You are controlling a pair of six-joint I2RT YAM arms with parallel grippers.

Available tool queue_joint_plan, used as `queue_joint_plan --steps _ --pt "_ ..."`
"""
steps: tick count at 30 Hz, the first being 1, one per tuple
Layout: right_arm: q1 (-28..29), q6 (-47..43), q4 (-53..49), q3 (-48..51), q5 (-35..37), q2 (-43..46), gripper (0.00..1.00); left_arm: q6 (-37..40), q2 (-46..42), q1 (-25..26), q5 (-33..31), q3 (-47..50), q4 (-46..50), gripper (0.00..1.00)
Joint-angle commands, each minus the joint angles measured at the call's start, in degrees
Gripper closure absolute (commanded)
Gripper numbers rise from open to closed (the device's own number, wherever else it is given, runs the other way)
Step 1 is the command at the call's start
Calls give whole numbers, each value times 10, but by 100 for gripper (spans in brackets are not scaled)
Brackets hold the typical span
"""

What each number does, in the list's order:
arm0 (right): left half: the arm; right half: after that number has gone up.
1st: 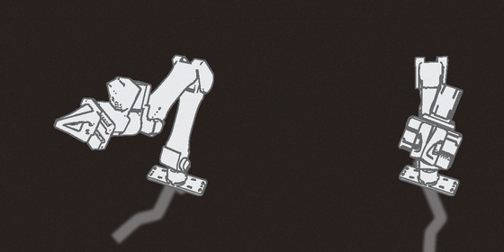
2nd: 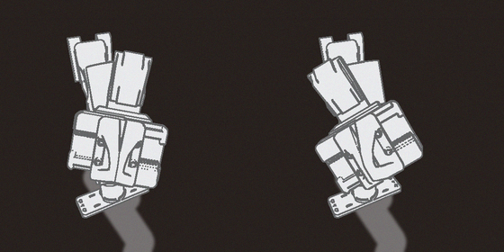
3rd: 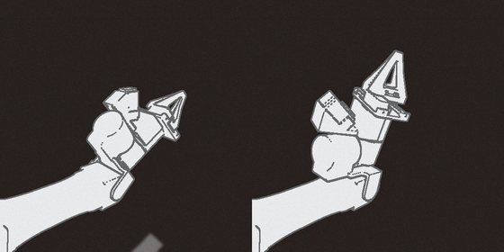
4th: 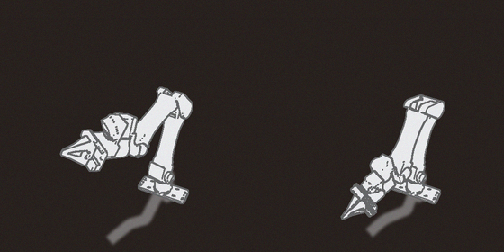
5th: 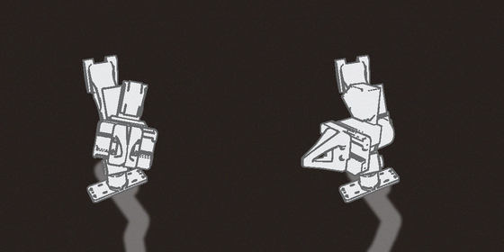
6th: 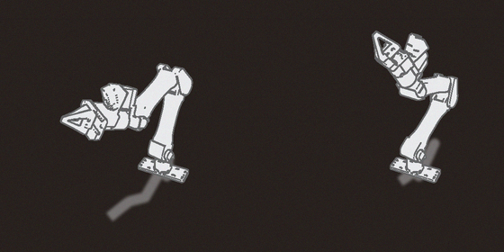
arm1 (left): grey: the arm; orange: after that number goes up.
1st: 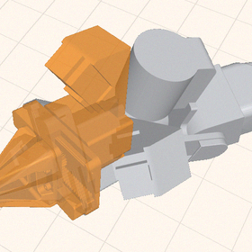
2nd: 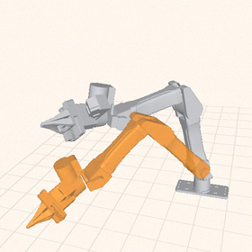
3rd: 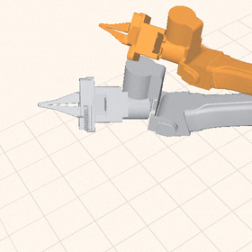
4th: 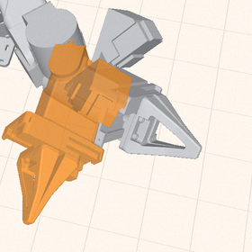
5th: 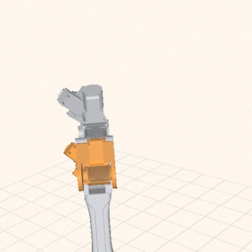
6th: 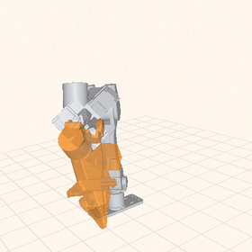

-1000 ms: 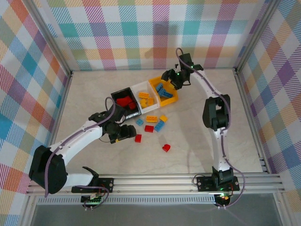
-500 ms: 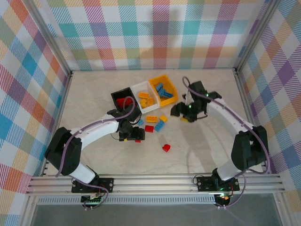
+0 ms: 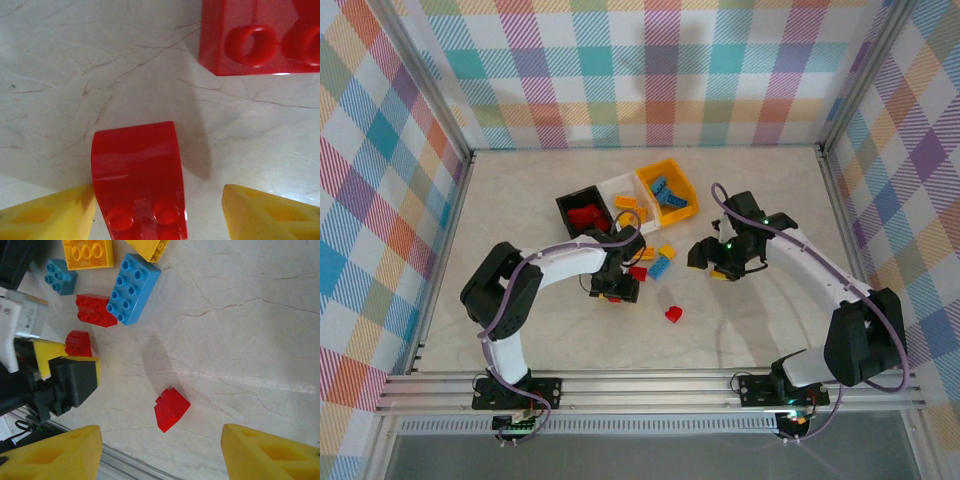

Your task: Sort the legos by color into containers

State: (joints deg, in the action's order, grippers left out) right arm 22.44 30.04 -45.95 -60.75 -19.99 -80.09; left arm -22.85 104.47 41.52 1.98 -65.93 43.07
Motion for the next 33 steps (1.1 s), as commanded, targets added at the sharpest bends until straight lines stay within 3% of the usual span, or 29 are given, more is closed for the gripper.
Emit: queue_joint_plan --steps 1,11,19,27,33 --pt "0 14 -2 4 2 22 35 21 8 1 -16 -23 3 34" --pt "1 9 -5 -26 -4 -9 36 23 47 2 -6 -31 -13 51" --pt "1 5 -1 -40 -4 -29 36 21 17 1 -9 -42 8 70" --pt "1 8 13 -27 -8 -27 36 23 -55 -33 -12 -102 71 69" --pt "7 1 8 0 -12 -14 36 65 -51 -127 -3 -213 120 67"
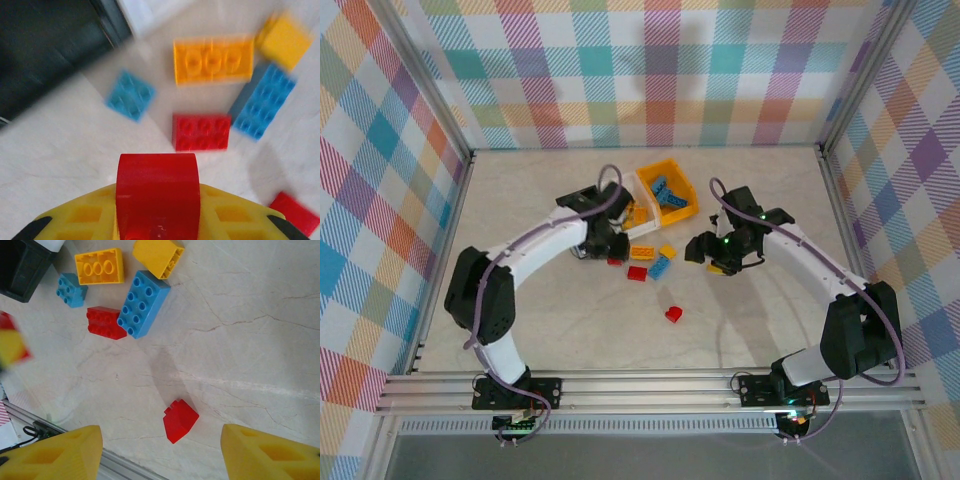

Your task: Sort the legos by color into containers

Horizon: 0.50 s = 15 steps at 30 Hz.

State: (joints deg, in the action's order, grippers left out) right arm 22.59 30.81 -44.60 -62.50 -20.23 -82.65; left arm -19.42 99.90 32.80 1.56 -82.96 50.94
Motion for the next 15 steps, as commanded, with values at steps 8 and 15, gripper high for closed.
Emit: queue_joint_plan --steps 8,15 --pt "73 -30 -36 37 22 23 36 63 153 -130 9 -233 83 66" --pt "122 -54 -66 22 55 14 35 74 253 -140 -15 -300 107 66"
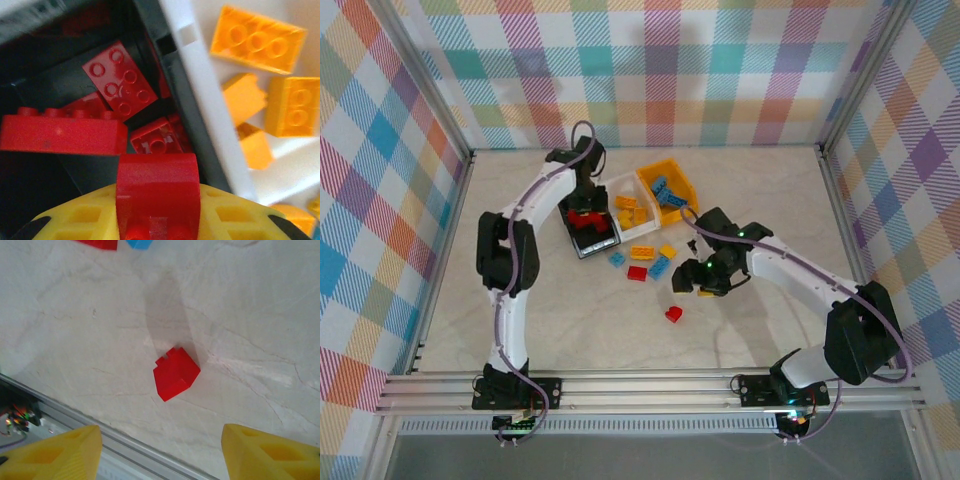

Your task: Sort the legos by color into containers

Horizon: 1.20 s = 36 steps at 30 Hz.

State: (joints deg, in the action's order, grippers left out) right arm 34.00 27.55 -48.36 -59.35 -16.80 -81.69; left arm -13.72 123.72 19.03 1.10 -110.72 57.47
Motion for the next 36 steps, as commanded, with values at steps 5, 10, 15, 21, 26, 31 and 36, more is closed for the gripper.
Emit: queue_joint_plan --steps 5,10,15,21,26,31,36 --pt "16 -28 -30 -9 22 3 35 17 38 -6 -10 -38 51 57" --pt "29 -44 -37 -12 34 -10 34 12 24 -6 -2 -36 51 48" --pt "54 -67 -47 -26 50 -38 33 -6 -16 -6 20 -30 48 42" --pt "94 -79 -60 -47 68 -97 33 -38 -119 2 59 33 23 41" --pt "103 -79 -36 -38 71 -124 33 -57 -242 26 65 168 2 40" --pt "108 -133 -28 -55 93 -155 33 -97 -360 31 76 321 -28 38" --pt "122 -198 -22 -69 119 -187 33 -115 -422 31 72 398 -32 38"
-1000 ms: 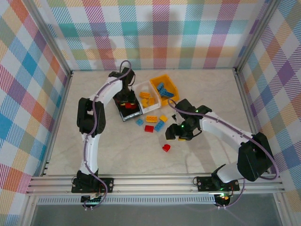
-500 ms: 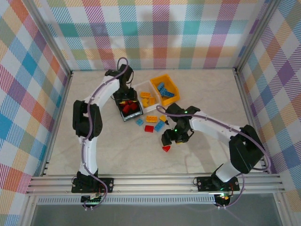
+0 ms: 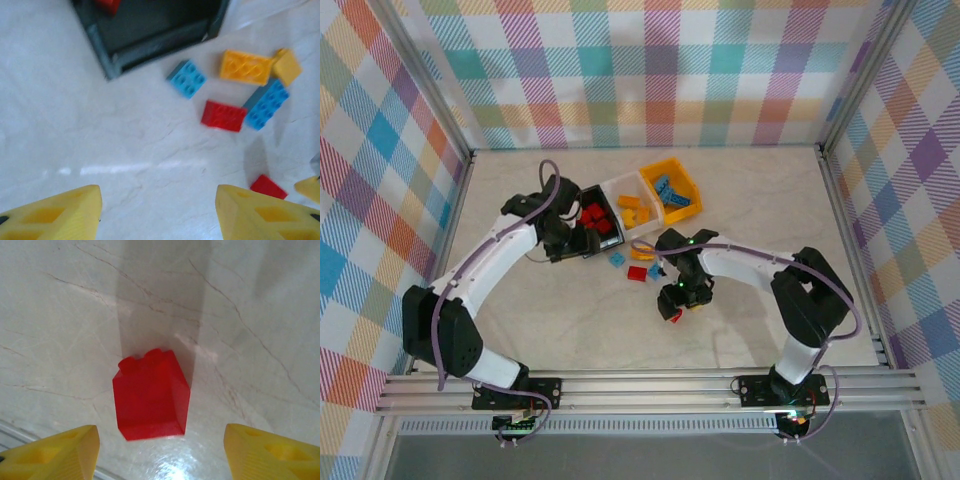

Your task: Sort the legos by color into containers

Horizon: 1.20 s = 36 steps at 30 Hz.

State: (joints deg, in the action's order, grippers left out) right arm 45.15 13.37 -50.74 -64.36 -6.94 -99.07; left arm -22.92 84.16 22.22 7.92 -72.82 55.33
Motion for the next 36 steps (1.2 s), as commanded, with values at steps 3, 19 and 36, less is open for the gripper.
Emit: queue_joint_plan --steps 3,19,36 --pt "18 -77 6 -24 42 -35 33 -24 -40 -1 5 30 -9 38" --pt "23 -62 20 -38 64 -74 53 -16 -58 -4 8 44 1 37" --pt "0 11 -43 -304 -29 -69 56 -94 -139 -23 24 157 -78 37"
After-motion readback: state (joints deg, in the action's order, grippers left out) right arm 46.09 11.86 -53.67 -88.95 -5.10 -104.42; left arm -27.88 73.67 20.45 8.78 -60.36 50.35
